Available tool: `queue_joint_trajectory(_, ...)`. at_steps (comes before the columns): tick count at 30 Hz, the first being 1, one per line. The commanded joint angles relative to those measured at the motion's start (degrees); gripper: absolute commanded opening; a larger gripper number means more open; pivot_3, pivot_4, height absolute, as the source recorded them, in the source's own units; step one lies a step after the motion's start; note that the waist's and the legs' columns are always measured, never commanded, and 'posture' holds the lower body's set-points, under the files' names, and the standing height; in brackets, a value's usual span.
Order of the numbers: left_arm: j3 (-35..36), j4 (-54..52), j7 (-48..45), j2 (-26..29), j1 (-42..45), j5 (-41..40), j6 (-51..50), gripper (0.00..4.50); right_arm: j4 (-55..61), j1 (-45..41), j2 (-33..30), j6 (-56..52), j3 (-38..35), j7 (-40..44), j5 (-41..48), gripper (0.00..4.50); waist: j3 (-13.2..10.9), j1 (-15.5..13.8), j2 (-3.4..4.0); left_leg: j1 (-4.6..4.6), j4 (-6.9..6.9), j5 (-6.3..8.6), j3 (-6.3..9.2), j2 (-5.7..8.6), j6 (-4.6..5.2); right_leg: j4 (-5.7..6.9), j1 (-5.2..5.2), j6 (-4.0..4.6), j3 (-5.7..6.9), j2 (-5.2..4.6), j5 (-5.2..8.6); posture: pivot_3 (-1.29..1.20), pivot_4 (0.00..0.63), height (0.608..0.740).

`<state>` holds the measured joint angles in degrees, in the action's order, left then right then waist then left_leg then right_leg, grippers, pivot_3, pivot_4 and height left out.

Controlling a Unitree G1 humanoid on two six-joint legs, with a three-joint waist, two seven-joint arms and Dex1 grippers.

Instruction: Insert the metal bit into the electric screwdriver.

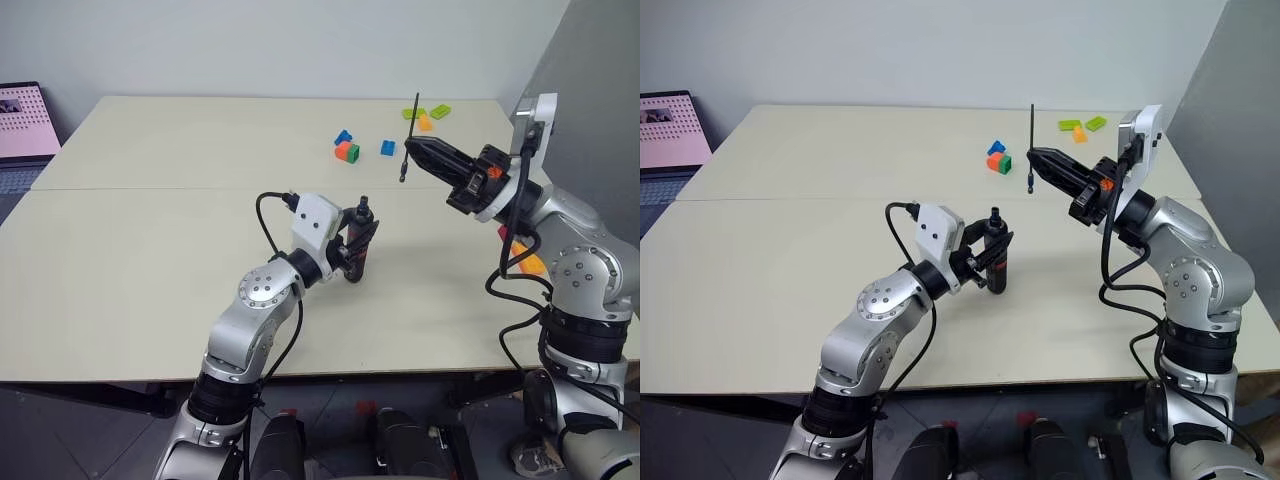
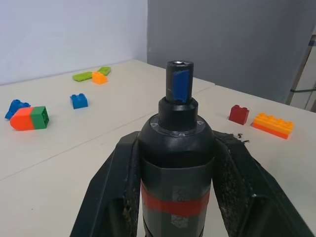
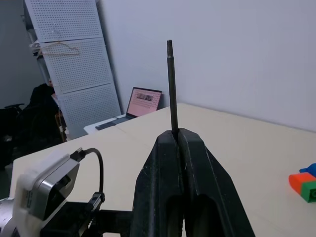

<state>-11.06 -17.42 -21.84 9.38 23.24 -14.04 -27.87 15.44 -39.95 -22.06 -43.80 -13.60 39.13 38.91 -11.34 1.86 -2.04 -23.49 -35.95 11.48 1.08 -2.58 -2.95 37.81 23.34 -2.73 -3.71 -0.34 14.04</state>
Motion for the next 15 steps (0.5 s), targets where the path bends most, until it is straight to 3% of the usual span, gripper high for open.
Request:
queue_joint_trajectory(1,-0.6,-1.8,2.4,-1.8,-0.5,1.9,2.7,1.65,4.0,-1.3,0.8,3.6,1.8,-2.7,-0.7,0.00,0.0,0.0,0.00,0.00,0.00,0.00,0.00,0.00,0.00,0.00,0.00,0.00,0.00,0.00,0.00,0.00,0.150,0.740)
queue_joint_trajectory(15,-0.8,2.5,13.9,-7.1,0.3,12.3,8.6,1.65,3.5,-2.9,7.1,12.4,7.9,-11.8,-6.5,0.00,0.0,0.0,0.00,-0.43,0.01,0.00,0.05,-0.01,0.00,-0.02,0.38,-0.10,0.05,0.02,-0.06,0.00,0.150,0.740)
